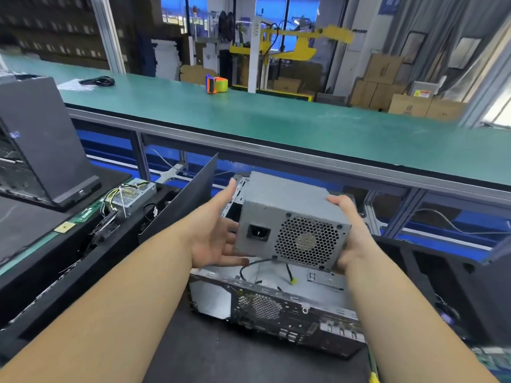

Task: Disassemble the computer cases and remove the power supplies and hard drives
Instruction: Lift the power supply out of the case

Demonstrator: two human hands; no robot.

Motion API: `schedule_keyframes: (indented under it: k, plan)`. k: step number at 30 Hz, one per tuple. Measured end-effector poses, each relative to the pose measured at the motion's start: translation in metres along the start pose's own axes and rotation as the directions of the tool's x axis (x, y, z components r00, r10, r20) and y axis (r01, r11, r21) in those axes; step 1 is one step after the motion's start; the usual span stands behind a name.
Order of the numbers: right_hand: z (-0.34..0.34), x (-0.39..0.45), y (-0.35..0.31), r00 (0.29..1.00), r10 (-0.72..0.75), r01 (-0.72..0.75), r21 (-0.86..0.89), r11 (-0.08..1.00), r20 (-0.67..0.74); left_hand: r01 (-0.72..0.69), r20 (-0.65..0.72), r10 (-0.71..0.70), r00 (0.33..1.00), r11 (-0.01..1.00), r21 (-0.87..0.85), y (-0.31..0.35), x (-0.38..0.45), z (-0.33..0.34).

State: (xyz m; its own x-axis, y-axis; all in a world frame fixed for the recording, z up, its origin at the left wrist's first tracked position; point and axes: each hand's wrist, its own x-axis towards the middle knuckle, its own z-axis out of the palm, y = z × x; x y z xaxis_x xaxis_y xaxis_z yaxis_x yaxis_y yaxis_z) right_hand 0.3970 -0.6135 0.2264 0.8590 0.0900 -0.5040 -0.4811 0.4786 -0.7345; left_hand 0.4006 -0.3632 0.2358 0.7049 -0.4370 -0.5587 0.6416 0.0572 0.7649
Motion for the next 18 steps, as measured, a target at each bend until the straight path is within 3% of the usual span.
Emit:
schedule_keyframes:
  k: [6, 11, 15, 18]
  plan:
    - [-0.003, -0.029, -0.008, 0.972, -0.142, 0.172, -0.159, 0.972, 0.185, -0.127, -0.011, 0.126, 0.992, 0.980, -0.152, 0.004, -0.001, 0.031]
    - [-0.019, -0.042, -0.016, 0.956, -0.161, 0.214, -0.210, 0.954, 0.245, -0.248, -0.036, 0.246, 0.969, 0.952, -0.180, 0.000, 0.000, 0.049]
    - [-0.022, -0.049, -0.017, 0.936, -0.159, 0.254, -0.292, 0.922, 0.314, -0.377, -0.030, 0.376, 0.926, 0.923, -0.081, 0.000, -0.012, 0.050]
    - [-0.021, -0.052, -0.016, 0.919, -0.186, 0.314, -0.363, 0.877, 0.347, -0.530, -0.007, 0.530, 0.848, 0.848, -0.003, 0.005, -0.029, 0.037]
